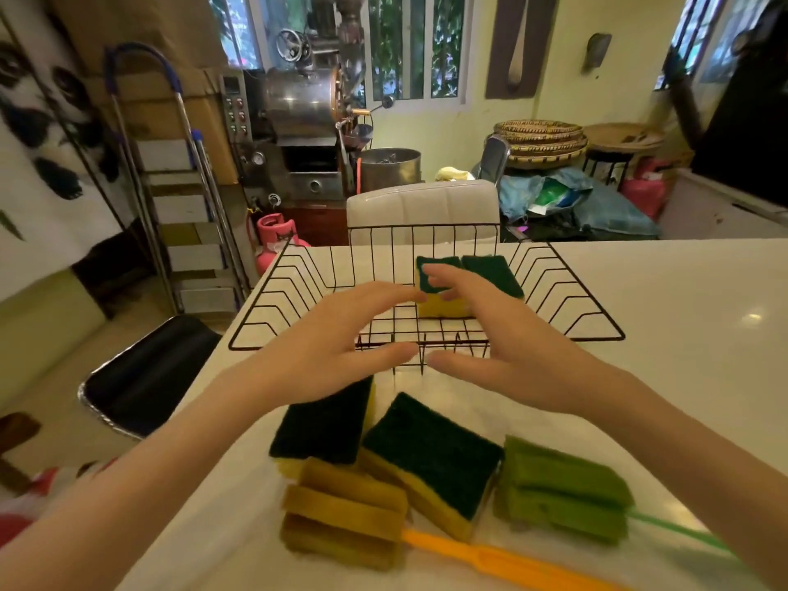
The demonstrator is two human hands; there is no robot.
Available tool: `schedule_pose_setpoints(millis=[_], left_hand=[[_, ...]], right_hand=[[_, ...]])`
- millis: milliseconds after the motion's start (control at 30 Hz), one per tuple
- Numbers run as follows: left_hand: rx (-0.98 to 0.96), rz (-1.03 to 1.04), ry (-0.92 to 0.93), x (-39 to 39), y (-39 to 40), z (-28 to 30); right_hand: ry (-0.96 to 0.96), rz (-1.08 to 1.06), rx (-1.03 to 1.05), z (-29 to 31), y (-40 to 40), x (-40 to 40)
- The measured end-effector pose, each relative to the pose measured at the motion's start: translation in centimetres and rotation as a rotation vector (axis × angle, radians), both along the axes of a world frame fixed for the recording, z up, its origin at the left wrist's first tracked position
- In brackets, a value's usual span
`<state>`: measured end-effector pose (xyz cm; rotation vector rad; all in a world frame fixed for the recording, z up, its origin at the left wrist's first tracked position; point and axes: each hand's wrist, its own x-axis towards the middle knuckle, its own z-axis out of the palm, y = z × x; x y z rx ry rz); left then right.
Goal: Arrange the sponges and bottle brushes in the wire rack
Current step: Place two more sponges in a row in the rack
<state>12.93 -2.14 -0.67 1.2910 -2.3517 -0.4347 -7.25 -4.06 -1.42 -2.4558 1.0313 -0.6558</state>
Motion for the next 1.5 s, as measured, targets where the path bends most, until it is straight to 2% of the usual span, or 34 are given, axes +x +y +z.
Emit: schedule_pose_setpoints(millis=[200,367,533,667,800,933,1133,1367,1500], left_hand=[[0.021,0.054,0.030,3.1,4.4,-2.4],[0.102,0.104,0.007,4.6,4.9,-4.2],[0.186,0.140,-0.009,5.5,4.1,-4.9],[0.287,0.104,-0.119,5.6,3.4,-3.8],[0.397,0.068,-0.263,5.4,2.3,-2.2],[0.366,0.035,-0.365,5.1,1.6,-2.0],[0.301,-0.012,-0.390,5.1,1.2,-2.4],[0.321,-0.007,-0.399,5.8,1.1,-2.2],[0.353,0.007,-0.291,7.2,2.0,-0.8]], right_hand=[[0.042,0.123,0.031,-1.7,4.0,0.2],[0.242,0.254,0.262,-1.4,4.0,0.7],[0.427,0.289,0.325,-1.7,3.2,1.5],[0.503,0.319,0.418,-1.4,2.7,1.8],[0.669,0.358,0.532,-0.2,2.0,1.8],[0.751,0.326,0.448,-0.1,2.1,2.3],[0.611,0.265,0.300,-0.8,2.6,2.0],[0.499,0.209,0.187,-0.9,3.0,1.4],[0.367,0.202,0.202,-0.4,3.2,0.8]])
